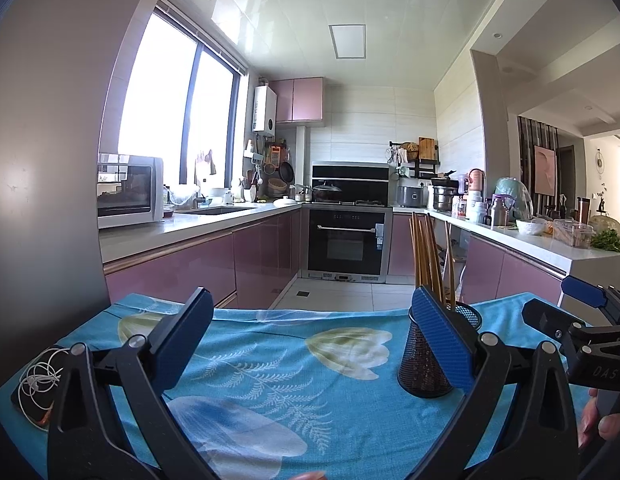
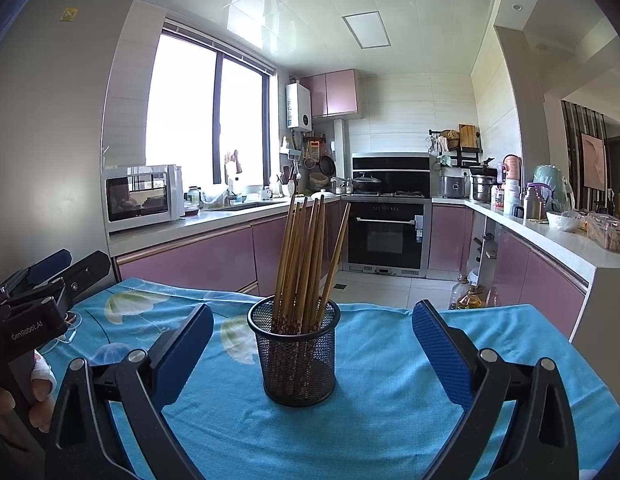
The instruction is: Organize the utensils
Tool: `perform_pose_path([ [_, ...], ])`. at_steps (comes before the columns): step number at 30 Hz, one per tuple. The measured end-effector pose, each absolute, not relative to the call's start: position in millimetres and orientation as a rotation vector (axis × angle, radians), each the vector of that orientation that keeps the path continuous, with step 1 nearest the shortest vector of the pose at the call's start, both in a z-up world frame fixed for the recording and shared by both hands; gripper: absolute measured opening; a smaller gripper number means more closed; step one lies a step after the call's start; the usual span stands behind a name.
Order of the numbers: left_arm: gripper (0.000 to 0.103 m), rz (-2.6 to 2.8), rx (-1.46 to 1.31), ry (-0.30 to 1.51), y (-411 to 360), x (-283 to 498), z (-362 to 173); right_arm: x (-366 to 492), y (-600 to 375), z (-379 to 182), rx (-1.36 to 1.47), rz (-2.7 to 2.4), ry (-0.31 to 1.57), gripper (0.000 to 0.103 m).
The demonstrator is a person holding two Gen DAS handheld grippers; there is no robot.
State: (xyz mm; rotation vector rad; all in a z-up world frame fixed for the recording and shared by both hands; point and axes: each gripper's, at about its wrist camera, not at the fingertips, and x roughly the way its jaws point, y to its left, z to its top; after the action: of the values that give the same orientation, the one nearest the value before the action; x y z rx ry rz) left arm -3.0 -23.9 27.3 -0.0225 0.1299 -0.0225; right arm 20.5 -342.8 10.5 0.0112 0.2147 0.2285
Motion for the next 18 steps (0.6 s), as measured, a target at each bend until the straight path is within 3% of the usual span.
perform_pose_path([
  [18, 0.098, -0.018, -0.026, 0.134, -23.2, -3.1, 27.3, 23.1, -343.7, 10.2, 0.016, 0.224, 0.213, 0.097],
])
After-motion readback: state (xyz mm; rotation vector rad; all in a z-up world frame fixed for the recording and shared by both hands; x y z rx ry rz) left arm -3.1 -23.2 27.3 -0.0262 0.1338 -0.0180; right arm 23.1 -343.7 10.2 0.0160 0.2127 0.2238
